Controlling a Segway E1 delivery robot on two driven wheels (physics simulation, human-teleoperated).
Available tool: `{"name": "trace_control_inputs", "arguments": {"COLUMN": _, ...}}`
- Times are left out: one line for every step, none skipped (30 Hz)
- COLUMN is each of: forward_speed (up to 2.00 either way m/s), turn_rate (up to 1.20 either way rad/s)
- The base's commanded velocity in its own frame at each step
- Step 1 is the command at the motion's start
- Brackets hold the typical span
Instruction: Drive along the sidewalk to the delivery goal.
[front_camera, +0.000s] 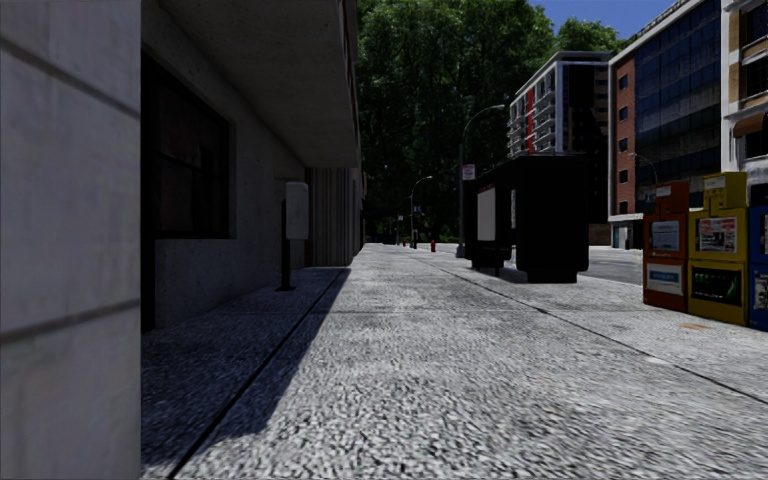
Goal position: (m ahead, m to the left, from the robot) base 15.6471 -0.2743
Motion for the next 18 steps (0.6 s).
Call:
{"name": "trace_control_inputs", "arguments": {"forward_speed": 2.0, "turn_rate": 0.0}}
{"name": "trace_control_inputs", "arguments": {"forward_speed": 2.0, "turn_rate": 0.0}}
{"name": "trace_control_inputs", "arguments": {"forward_speed": 2.0, "turn_rate": 0.0}}
{"name": "trace_control_inputs", "arguments": {"forward_speed": 2.0, "turn_rate": 0.0}}
{"name": "trace_control_inputs", "arguments": {"forward_speed": 2.0, "turn_rate": 0.0}}
{"name": "trace_control_inputs", "arguments": {"forward_speed": 2.0, "turn_rate": 0.0}}
{"name": "trace_control_inputs", "arguments": {"forward_speed": 2.0, "turn_rate": 0.0}}
{"name": "trace_control_inputs", "arguments": {"forward_speed": 2.0, "turn_rate": 0.0}}
{"name": "trace_control_inputs", "arguments": {"forward_speed": 2.0, "turn_rate": 0.0}}
{"name": "trace_control_inputs", "arguments": {"forward_speed": 2.0, "turn_rate": 0.0}}
{"name": "trace_control_inputs", "arguments": {"forward_speed": 2.0, "turn_rate": 0.0}}
{"name": "trace_control_inputs", "arguments": {"forward_speed": 2.0, "turn_rate": 0.0}}
{"name": "trace_control_inputs", "arguments": {"forward_speed": 2.0, "turn_rate": 0.0}}
{"name": "trace_control_inputs", "arguments": {"forward_speed": 2.0, "turn_rate": 0.0}}
{"name": "trace_control_inputs", "arguments": {"forward_speed": 2.0, "turn_rate": 0.0}}
{"name": "trace_control_inputs", "arguments": {"forward_speed": 2.0, "turn_rate": 0.0}}
{"name": "trace_control_inputs", "arguments": {"forward_speed": 2.0, "turn_rate": 0.0}}
{"name": "trace_control_inputs", "arguments": {"forward_speed": 2.0, "turn_rate": 0.0}}
